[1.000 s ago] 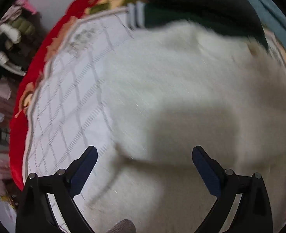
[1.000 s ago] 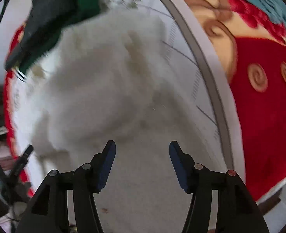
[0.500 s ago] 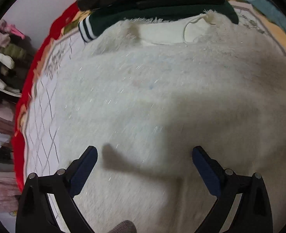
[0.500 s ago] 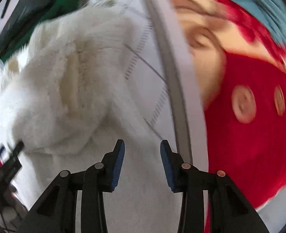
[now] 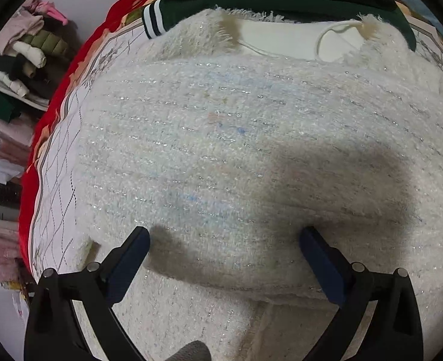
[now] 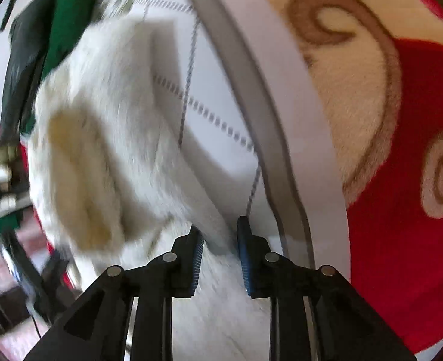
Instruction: Fold large clothes
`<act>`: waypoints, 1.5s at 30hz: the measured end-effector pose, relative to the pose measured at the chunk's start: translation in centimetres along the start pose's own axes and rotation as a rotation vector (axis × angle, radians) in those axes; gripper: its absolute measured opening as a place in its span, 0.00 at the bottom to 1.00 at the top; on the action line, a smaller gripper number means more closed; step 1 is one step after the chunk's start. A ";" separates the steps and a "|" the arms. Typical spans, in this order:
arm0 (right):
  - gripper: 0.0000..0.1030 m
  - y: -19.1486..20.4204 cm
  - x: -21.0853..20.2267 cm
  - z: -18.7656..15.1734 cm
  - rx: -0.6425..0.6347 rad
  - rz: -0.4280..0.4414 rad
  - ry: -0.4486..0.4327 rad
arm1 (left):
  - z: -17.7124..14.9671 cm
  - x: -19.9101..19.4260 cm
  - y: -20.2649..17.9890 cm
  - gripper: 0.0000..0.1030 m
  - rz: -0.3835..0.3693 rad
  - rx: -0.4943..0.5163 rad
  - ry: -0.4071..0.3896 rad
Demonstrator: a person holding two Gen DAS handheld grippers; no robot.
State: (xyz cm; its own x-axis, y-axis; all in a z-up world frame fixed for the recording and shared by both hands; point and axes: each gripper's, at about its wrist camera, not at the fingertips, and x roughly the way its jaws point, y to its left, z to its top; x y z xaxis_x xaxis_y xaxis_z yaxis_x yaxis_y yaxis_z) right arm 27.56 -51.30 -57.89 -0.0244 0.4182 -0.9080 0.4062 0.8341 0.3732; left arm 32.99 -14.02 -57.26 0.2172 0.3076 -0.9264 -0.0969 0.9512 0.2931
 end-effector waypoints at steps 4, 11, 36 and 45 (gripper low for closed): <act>0.06 -0.7 1.0 -2.0 0.002 0.027 -0.001 | 0.0 -0.5 -0.7 1.00 0.012 0.023 -0.002; 0.06 -3.7 1.1 -9.9 0.155 0.090 0.012 | -1.9 -1.1 0.4 1.00 0.011 0.060 0.019; 0.75 5.8 -6.3 -10.2 -0.041 0.022 -0.299 | -5.0 -2.7 5.5 1.00 -0.006 -0.127 0.005; 0.17 11.4 0.8 -5.4 -0.107 0.003 -0.225 | -6.5 -1.1 7.5 1.00 0.037 -0.163 0.061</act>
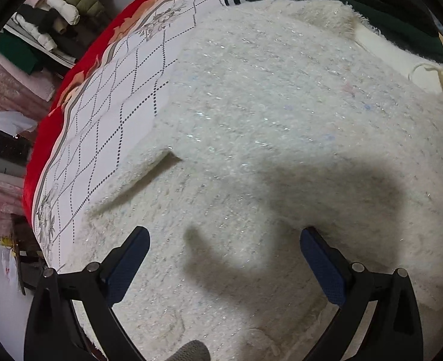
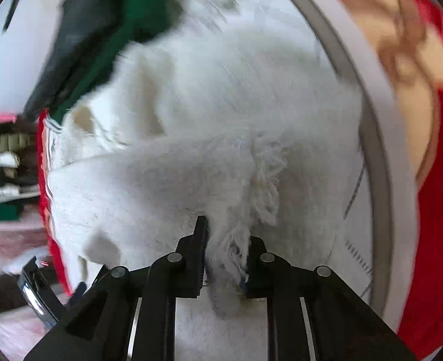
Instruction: Fold large clothes
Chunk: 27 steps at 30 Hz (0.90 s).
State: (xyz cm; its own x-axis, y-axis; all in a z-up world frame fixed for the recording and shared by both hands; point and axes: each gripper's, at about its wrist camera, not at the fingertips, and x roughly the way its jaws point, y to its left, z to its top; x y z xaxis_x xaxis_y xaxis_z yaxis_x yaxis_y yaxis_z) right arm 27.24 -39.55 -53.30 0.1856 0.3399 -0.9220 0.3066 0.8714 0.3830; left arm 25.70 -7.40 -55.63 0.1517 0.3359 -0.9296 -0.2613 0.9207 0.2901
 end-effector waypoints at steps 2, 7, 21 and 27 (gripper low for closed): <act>0.17 0.6 -2.7 -0.3 -0.013 0.022 -0.069 | 0.3 -0.8 0.6 1.00 -0.015 -0.014 0.000; 0.17 0.8 -4.8 0.9 0.000 -0.014 -0.134 | 1.8 -2.8 1.3 1.00 -0.001 -0.036 -0.065; 0.39 1.8 -3.6 0.8 -0.071 -0.080 -0.055 | 6.3 3.2 0.1 1.00 0.101 0.044 -0.075; 0.39 -0.5 3.2 1.3 -0.066 -0.196 0.049 | 5.8 3.1 0.4 1.00 0.073 0.055 -0.092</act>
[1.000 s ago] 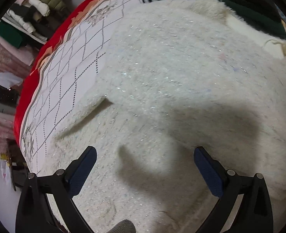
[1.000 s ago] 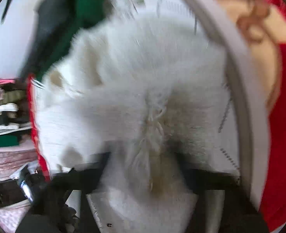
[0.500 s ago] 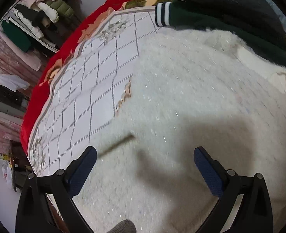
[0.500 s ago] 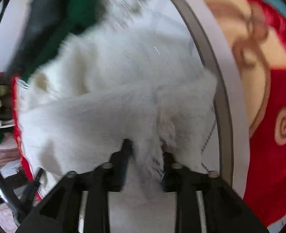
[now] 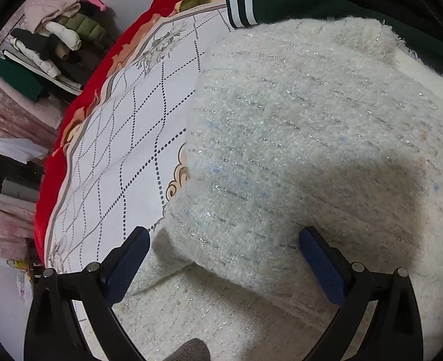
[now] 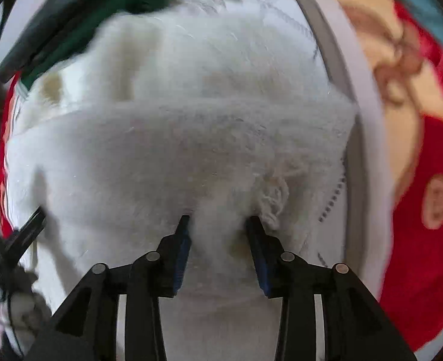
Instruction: Fold large clothes
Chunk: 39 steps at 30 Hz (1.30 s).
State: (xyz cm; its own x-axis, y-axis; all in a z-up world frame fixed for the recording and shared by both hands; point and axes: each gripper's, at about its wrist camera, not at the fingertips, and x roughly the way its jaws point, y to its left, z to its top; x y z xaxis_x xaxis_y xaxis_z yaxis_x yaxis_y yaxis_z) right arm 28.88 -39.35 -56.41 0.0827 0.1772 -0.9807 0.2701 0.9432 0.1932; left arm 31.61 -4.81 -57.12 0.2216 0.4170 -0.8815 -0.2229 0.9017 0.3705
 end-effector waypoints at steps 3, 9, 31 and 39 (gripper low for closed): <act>0.39 0.4 0.1 1.3 -0.022 -0.034 0.008 | 0.1 0.1 0.1 1.00 -0.011 -0.002 0.000; 0.40 2.5 -0.2 3.0 -0.029 -0.053 0.077 | 0.2 -0.5 0.2 1.00 0.010 0.004 -0.008; 0.05 -2.4 -5.7 -0.2 -0.006 0.274 -0.072 | -11.1 -5.4 -6.2 1.00 0.104 -0.083 0.138; 0.09 -3.5 -2.4 0.5 -0.058 0.121 0.146 | -11.4 -6.8 -7.2 1.00 0.139 -0.028 0.102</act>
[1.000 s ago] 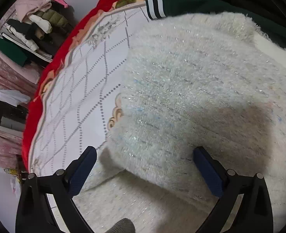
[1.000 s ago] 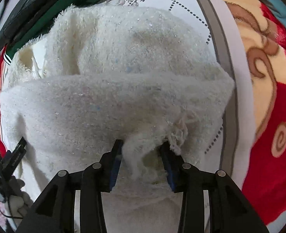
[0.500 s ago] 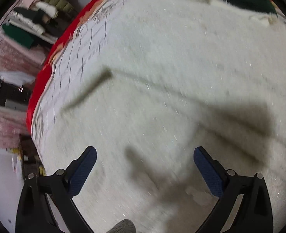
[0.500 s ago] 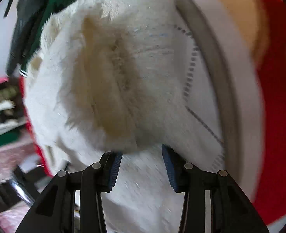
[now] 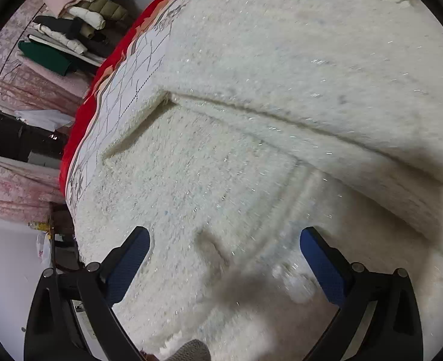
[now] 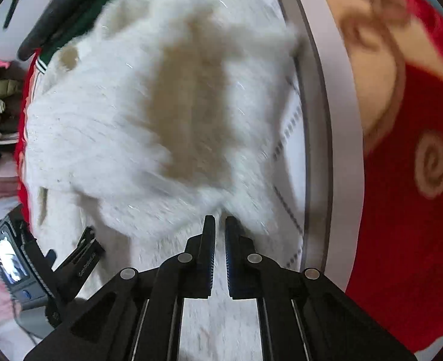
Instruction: Fold large clothes
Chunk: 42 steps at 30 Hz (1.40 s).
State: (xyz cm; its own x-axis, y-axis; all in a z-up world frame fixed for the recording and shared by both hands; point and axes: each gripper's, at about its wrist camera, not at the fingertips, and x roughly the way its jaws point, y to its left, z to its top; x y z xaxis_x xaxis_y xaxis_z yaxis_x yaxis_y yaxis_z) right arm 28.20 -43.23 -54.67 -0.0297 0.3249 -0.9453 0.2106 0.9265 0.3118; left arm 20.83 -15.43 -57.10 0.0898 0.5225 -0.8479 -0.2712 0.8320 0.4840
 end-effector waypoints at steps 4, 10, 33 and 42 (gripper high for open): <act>0.25 -2.3 -3.0 0.0 -0.039 0.059 -0.010 | -1.2 -3.5 0.4 1.00 -0.019 -0.001 -0.045; 0.58 -6.2 -6.1 -2.1 -0.173 0.022 0.040 | -6.6 -10.2 -1.2 1.00 -0.006 0.064 -0.078; 0.58 -16.0 -5.4 -3.1 -0.135 0.007 0.092 | -18.8 -11.4 -13.2 1.00 0.109 0.169 0.054; 0.58 -12.0 -2.6 -1.2 -0.133 0.222 0.066 | -15.5 -9.1 -11.3 0.86 0.136 0.085 0.037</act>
State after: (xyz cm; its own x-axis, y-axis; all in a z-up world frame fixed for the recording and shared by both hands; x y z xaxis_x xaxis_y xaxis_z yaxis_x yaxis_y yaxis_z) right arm 24.59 -54.99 -55.84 -0.0617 0.5310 -0.8451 0.0891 0.8463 0.5252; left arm 8.19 -32.48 -58.16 0.0219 0.6254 -0.7800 -0.1960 0.7678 0.6100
